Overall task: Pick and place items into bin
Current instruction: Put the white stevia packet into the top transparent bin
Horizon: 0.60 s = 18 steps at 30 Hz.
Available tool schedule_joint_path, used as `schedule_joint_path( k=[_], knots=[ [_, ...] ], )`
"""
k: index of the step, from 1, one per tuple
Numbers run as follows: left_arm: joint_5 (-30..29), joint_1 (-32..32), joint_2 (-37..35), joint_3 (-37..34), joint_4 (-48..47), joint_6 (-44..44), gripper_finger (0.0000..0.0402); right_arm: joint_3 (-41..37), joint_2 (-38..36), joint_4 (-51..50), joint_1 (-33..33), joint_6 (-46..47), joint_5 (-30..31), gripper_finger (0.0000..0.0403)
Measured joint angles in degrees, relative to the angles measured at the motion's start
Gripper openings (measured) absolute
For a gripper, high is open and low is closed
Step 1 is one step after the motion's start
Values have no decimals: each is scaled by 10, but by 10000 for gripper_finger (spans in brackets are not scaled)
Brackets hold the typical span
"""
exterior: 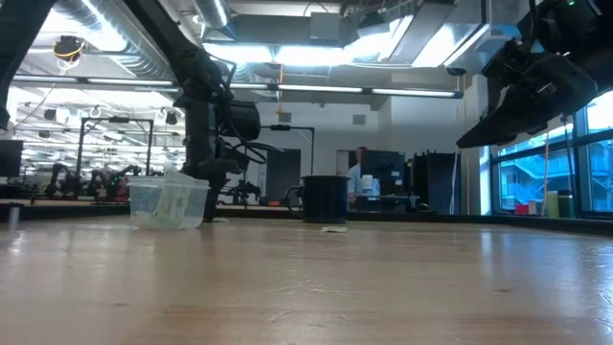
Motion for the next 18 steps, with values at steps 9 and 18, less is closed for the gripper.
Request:
schedule_joint_path(
  k=[9, 18],
  knots=[
    [-6, 1, -11, -2, -1, 0, 144, 0, 0, -2, 0, 0, 0, 138],
    [-8, 1, -11, -2, -3, 0, 113, 0, 0, -2, 0, 0, 0, 138]
  ],
)
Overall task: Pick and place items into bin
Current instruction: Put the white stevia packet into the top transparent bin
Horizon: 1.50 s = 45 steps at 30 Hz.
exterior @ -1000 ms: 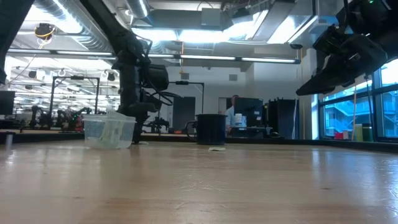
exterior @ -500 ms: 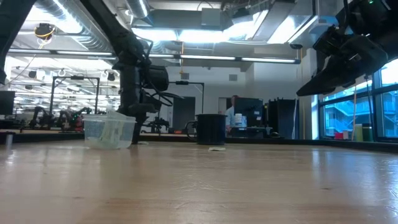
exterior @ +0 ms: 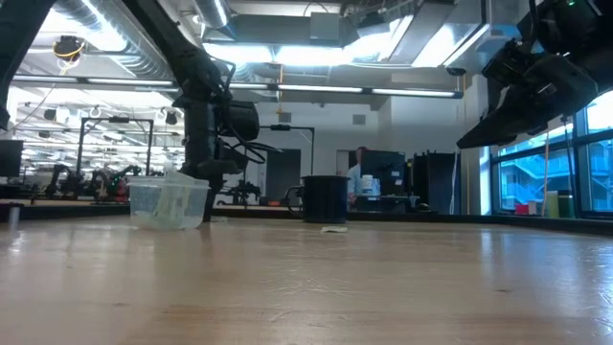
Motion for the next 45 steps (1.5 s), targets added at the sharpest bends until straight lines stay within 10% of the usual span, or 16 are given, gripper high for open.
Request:
schedule_joint_path(
  k=[26, 45],
  knots=[
    [12, -1, -98, -2, -27, 13, 46, 0, 0, 0, 0, 0, 0, 138],
    [183, -111, -301, -1, -94, -74, 40, 0, 0, 1, 0, 2, 0, 138]
  ],
)
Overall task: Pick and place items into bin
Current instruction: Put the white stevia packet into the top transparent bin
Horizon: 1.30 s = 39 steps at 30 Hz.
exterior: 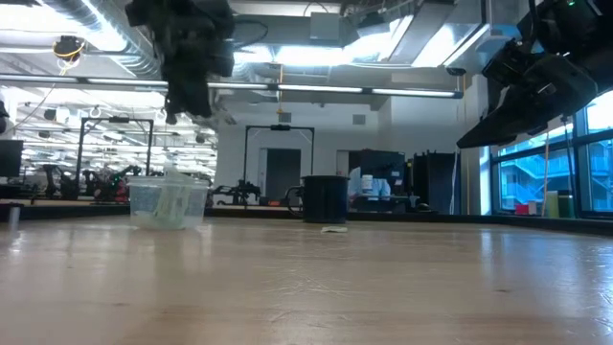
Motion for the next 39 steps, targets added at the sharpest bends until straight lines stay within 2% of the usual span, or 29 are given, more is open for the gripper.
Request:
schedule_joint_path(
  k=[8, 13, 17, 26, 31, 35, 39],
  knots=[
    [-49, -122, -3, -25, -20, -63, 41, 0, 0, 0, 0, 17, 0, 138],
    [-126, -162, -3, -73, -20, -121, 41, 0, 0, 4, 0, 17, 0, 138],
    [-164, -171, -3, -99, -15, -143, 41, 0, 0, 13, 0, 20, 0, 138],
    [-169, -172, -3, -126, 41, -129, 41, 0, 0, 12, 0, 31, 0, 138],
    [-211, -172, -3, -126, 44, -126, 41, 0, 0, 11, 0, 31, 0, 138],
    [-199, -172, -3, -126, 47, -94, 44, 0, 0, 10, 0, 30, 0, 138],
    [-185, -172, -3, -126, 59, -92, 66, 0, 0, 10, 0, 29, 0, 138]
  ],
)
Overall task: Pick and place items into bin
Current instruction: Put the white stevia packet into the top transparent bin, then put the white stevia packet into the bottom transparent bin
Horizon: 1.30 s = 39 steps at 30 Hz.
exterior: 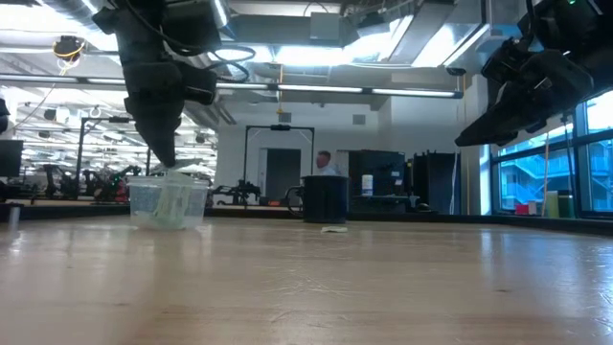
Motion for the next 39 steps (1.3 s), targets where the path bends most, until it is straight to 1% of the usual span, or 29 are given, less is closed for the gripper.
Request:
schedule_joint_path(
  k=[7, 10, 17, 20, 22, 26, 31, 35, 39],
  knots=[
    [-5, 0, 0, 0, 1, -5, 108, 0, 0, 0, 0, -1, 0, 138],
    [11, 0, 0, 0, 1, -4, 118, 0, 0, 0, 0, -1, 0, 138],
    [10, 0, 0, 1, -3, 7, 134, 0, 0, 0, 0, -1, 0, 138],
    [6, 1, -2, 22, -46, 31, 137, 0, 0, 0, 0, -1, 0, 138],
    [-1, 1, -2, 36, -51, 38, 137, 0, 0, 0, 0, -1, 0, 138],
    [-4, 1, -2, 62, -34, 40, 137, 0, 0, 1, 0, -1, 0, 138],
    [-12, 3, -2, 66, -7, 42, 139, 0, 0, 8, 0, 0, 0, 138],
    [-35, 12, -3, 66, -8, 86, 134, 0, 0, 25, 0, -1, 0, 138],
    [-40, 31, -7, 66, -8, 105, 130, 0, 0, 40, 0, -1, 0, 138]
  ],
)
